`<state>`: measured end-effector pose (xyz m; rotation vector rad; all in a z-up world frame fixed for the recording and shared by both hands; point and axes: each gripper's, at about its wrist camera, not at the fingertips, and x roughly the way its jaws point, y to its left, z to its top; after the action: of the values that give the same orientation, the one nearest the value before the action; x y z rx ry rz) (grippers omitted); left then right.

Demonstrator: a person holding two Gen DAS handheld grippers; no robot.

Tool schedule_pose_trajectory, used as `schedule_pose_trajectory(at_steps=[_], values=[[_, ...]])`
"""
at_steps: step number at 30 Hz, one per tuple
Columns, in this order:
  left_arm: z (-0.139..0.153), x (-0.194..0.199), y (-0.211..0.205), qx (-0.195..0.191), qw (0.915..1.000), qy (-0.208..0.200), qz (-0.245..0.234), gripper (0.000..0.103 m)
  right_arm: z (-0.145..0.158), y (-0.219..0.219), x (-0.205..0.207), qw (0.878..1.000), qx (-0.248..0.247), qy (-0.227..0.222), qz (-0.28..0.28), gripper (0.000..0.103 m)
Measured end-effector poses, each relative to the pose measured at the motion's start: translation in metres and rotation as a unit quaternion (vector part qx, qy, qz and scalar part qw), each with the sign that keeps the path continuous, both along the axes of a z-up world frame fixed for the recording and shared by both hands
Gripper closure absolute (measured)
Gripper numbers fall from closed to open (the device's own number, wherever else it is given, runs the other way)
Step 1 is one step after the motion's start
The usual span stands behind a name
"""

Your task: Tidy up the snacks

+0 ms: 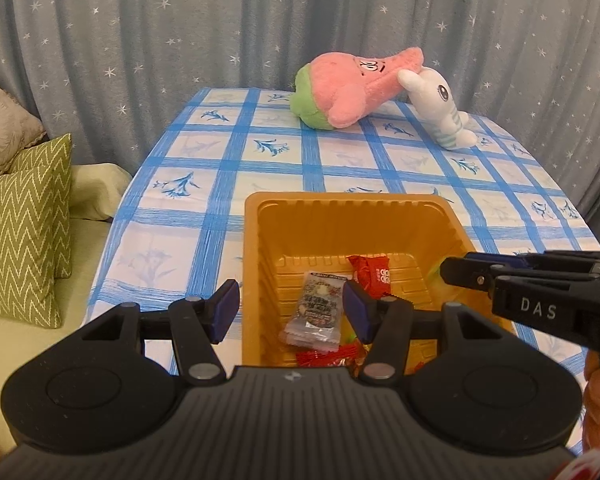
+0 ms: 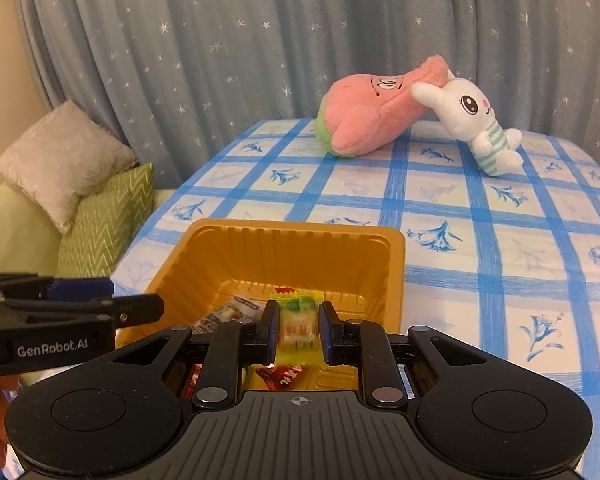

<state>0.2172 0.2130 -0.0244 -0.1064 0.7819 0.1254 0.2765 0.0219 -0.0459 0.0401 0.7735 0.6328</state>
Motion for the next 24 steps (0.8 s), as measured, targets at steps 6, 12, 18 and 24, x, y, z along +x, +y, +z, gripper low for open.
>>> schedule_pose_trajectory(at_steps=[6, 12, 18, 24], values=[[0.001, -0.008, 0.003, 0.000, 1.0000, -0.002, 0.005, 0.040, -0.003, -0.010, 0.006, 0.999, 0.027, 0.025, -0.012, 0.046], [0.003, -0.021, -0.001, -0.001, 1.0000, -0.002, 0.008, 0.029, 0.002, -0.031, -0.003, 0.999, 0.024, 0.022, -0.040, 0.041], [0.011, -0.040, -0.010, 0.001, 0.9999, -0.002, 0.013, 0.014, 0.010, -0.049, -0.023, 0.998, 0.019, 0.028, -0.058, 0.041], [0.030, -0.068, -0.024, 0.007, 0.9999, -0.008, 0.008, 0.004, 0.025, -0.059, -0.051, 0.998, 0.012, 0.028, -0.061, 0.041]])
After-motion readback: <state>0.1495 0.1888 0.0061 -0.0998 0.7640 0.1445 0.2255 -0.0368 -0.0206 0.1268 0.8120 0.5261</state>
